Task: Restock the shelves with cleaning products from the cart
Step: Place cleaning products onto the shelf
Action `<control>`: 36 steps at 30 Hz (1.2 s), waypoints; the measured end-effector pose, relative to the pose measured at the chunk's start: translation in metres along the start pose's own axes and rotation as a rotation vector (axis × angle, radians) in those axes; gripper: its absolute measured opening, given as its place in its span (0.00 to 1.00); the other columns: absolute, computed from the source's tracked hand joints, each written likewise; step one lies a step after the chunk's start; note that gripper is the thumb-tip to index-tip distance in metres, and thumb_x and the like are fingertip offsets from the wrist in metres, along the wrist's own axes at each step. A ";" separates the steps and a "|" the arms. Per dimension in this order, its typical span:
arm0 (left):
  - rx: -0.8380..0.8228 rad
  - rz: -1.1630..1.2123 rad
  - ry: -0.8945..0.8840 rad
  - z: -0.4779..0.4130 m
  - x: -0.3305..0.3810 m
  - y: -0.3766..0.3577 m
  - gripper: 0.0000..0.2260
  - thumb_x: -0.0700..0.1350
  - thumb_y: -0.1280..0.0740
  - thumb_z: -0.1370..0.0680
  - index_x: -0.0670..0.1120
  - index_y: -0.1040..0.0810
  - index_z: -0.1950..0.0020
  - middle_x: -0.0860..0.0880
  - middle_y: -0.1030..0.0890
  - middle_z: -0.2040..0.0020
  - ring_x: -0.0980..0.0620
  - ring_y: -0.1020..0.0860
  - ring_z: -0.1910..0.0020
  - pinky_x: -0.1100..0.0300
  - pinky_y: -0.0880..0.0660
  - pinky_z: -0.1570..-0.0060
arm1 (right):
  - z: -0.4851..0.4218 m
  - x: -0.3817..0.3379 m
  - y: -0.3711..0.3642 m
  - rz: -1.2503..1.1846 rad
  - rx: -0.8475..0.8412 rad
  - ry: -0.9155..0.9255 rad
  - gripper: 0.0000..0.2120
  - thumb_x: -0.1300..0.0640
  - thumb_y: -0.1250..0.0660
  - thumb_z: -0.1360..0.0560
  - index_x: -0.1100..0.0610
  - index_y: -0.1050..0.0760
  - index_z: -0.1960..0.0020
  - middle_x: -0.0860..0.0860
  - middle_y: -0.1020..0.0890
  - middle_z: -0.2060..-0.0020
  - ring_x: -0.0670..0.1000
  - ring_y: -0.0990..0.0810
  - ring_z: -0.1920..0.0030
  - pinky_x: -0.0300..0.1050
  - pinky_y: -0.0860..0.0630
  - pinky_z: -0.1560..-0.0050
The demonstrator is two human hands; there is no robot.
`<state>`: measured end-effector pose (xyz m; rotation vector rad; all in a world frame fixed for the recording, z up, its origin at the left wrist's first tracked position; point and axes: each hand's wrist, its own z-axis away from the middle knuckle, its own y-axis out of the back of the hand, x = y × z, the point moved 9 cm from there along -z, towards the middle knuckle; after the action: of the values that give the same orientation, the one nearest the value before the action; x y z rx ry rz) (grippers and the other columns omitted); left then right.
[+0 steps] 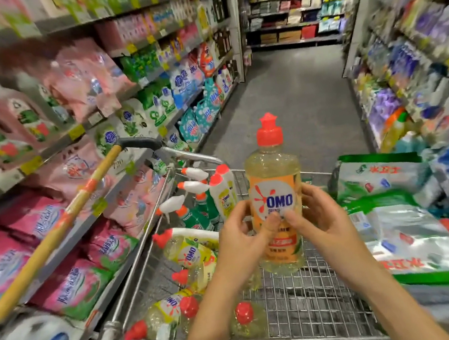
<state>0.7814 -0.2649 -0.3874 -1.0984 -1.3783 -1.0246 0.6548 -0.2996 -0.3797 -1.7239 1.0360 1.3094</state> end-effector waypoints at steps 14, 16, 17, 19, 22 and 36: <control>-0.360 0.042 -0.093 0.057 0.038 -0.047 0.24 0.66 0.30 0.36 0.53 0.23 0.46 0.56 0.17 0.48 0.58 0.18 0.50 0.64 0.22 0.55 | 0.105 -0.067 0.015 0.112 0.392 0.138 0.19 0.54 0.31 0.30 0.48 0.27 0.39 0.40 0.17 0.48 0.42 0.18 0.48 0.33 0.23 0.53; -0.437 0.042 -0.112 0.074 0.046 -0.052 0.26 0.65 0.30 0.37 0.53 0.24 0.45 0.58 0.17 0.48 0.59 0.18 0.49 0.64 0.21 0.55 | 0.131 -0.079 0.009 0.138 0.470 0.161 0.19 0.53 0.31 0.30 0.49 0.26 0.39 0.42 0.16 0.48 0.44 0.18 0.48 0.34 0.22 0.54; -0.469 0.037 -0.124 0.083 0.049 -0.054 0.26 0.66 0.30 0.36 0.53 0.24 0.44 0.58 0.17 0.48 0.59 0.19 0.50 0.64 0.21 0.54 | 0.144 -0.085 0.005 0.150 0.504 0.176 0.19 0.53 0.31 0.30 0.49 0.26 0.39 0.43 0.16 0.48 0.44 0.17 0.49 0.35 0.22 0.54; -0.527 0.029 -0.132 0.104 0.053 -0.059 0.29 0.68 0.30 0.36 0.51 0.23 0.43 0.56 0.17 0.48 0.59 0.19 0.49 0.61 0.21 0.52 | 0.175 -0.097 -0.002 0.191 0.572 0.200 0.19 0.52 0.31 0.30 0.48 0.26 0.40 0.43 0.17 0.47 0.44 0.17 0.48 0.35 0.22 0.54; -0.656 0.036 -0.129 0.141 0.059 -0.073 0.27 0.67 0.29 0.34 0.51 0.23 0.42 0.55 0.17 0.48 0.59 0.19 0.49 0.58 0.21 0.50 | 0.224 -0.113 -0.011 0.233 0.683 0.224 0.18 0.53 0.31 0.28 0.48 0.26 0.39 0.43 0.17 0.47 0.45 0.17 0.48 0.35 0.22 0.53; -1.231 0.186 -0.236 0.385 0.114 -0.180 0.21 0.61 0.28 0.34 0.51 0.21 0.48 0.55 0.16 0.52 0.57 0.18 0.52 0.60 0.21 0.53 | 0.508 -0.205 -0.043 0.430 1.296 0.297 0.18 0.51 0.30 0.30 0.46 0.24 0.41 0.43 0.16 0.47 0.43 0.18 0.47 0.32 0.23 0.54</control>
<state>0.5214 0.0811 -0.3088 -2.2295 -0.6842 -1.6834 0.4630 0.2078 -0.2886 -0.6861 1.9013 0.3109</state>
